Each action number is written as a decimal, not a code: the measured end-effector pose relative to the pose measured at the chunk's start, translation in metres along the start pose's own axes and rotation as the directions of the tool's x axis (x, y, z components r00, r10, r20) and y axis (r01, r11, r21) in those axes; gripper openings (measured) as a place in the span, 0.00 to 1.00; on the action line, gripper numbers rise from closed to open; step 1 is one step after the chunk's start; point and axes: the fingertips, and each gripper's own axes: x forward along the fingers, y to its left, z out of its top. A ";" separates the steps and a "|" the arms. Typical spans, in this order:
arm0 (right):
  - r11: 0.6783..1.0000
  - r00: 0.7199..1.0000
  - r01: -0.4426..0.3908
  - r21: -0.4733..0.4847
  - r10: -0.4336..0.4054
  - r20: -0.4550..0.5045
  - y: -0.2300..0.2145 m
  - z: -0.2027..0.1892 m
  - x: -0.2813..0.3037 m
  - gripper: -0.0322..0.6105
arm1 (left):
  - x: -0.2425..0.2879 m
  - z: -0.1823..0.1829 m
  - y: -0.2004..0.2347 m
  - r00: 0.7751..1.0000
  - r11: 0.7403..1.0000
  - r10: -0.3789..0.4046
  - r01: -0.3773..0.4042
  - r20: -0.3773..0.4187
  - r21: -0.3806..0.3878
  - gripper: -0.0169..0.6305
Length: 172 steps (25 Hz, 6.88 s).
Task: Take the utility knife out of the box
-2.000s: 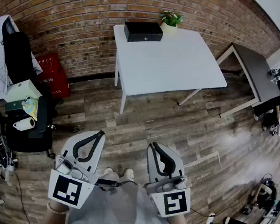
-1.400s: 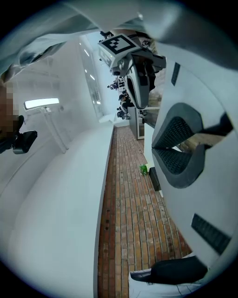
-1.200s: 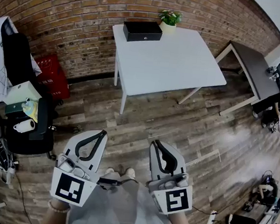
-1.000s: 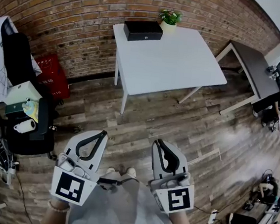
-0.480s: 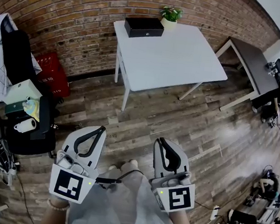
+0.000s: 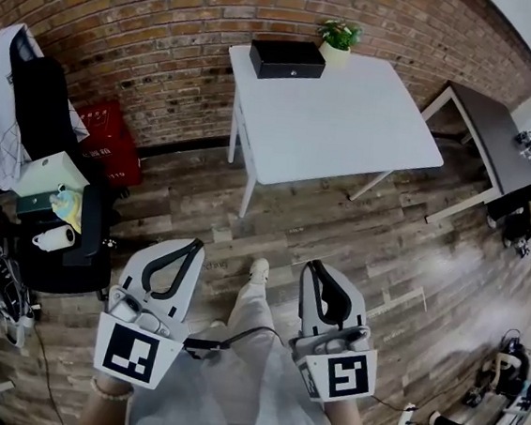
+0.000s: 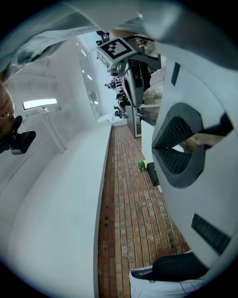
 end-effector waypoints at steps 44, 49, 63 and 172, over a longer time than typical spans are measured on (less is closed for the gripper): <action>0.983 0.983 -0.183 -0.013 0.183 -0.016 -0.264 0.019 0.308 0.14 | 0.349 0.035 0.143 0.983 0.985 0.162 -0.166 -0.085 -0.046 0.05; 0.984 0.985 -0.174 -0.028 0.173 -0.020 -0.266 0.021 0.320 0.14 | 0.361 0.034 0.157 0.988 0.989 0.138 -0.141 -0.071 -0.041 0.05; 0.997 0.996 -0.073 -0.026 0.072 -0.050 -0.285 0.028 0.362 0.14 | 0.400 0.028 0.203 0.996 0.997 0.074 -0.076 -0.048 -0.027 0.05; 0.999 0.896 -0.010 0.048 0.030 -0.443 -0.345 -0.201 0.643 0.20 | 0.576 -0.126 0.296 0.978 0.978 -0.151 0.127 -0.143 -0.163 0.05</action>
